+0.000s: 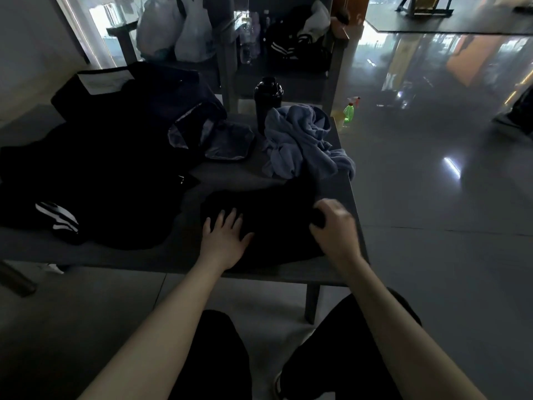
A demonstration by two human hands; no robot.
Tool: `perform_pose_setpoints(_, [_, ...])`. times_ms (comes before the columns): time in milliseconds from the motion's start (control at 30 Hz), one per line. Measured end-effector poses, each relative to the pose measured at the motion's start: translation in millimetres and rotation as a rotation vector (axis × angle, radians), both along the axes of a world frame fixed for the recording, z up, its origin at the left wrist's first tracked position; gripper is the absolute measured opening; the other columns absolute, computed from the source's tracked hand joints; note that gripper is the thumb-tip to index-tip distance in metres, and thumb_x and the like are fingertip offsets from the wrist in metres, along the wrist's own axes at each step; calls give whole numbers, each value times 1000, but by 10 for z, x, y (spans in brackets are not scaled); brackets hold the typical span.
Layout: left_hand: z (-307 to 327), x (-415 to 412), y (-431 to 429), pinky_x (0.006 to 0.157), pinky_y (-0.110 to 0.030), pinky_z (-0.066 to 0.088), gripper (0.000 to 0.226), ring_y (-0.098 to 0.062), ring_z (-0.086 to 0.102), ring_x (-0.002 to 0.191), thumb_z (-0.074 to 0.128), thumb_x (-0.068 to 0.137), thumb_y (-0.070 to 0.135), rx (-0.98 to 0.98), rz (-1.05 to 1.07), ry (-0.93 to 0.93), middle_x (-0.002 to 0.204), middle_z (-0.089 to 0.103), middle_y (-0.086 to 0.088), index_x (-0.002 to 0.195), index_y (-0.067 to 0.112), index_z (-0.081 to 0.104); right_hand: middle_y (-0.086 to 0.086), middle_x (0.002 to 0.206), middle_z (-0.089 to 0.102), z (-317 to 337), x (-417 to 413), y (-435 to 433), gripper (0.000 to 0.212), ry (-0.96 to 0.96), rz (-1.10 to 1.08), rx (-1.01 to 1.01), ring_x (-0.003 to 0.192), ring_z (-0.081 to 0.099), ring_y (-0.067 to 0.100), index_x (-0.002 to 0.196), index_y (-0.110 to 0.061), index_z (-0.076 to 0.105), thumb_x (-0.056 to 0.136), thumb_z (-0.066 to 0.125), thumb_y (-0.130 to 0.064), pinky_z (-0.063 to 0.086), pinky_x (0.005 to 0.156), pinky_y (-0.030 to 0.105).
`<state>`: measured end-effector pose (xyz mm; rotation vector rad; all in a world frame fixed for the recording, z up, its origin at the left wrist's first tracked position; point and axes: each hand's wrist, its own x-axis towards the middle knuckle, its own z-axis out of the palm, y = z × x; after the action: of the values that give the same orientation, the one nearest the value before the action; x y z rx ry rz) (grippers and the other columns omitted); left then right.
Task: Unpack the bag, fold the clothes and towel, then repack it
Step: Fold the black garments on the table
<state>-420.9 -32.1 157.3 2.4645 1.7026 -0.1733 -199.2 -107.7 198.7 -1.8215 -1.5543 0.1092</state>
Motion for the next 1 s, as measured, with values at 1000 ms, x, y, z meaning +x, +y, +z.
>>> perform_pose_setpoints(1000, [355, 122, 44, 115, -52, 6, 78, -25, 19, 143, 27, 90, 69, -129, 2, -42, 154, 26, -8, 148, 17, 26, 3, 122, 54, -5, -546, 59, 38, -324, 183, -589, 110, 54, 24, 128, -24, 55, 94, 41, -33, 34, 92, 39])
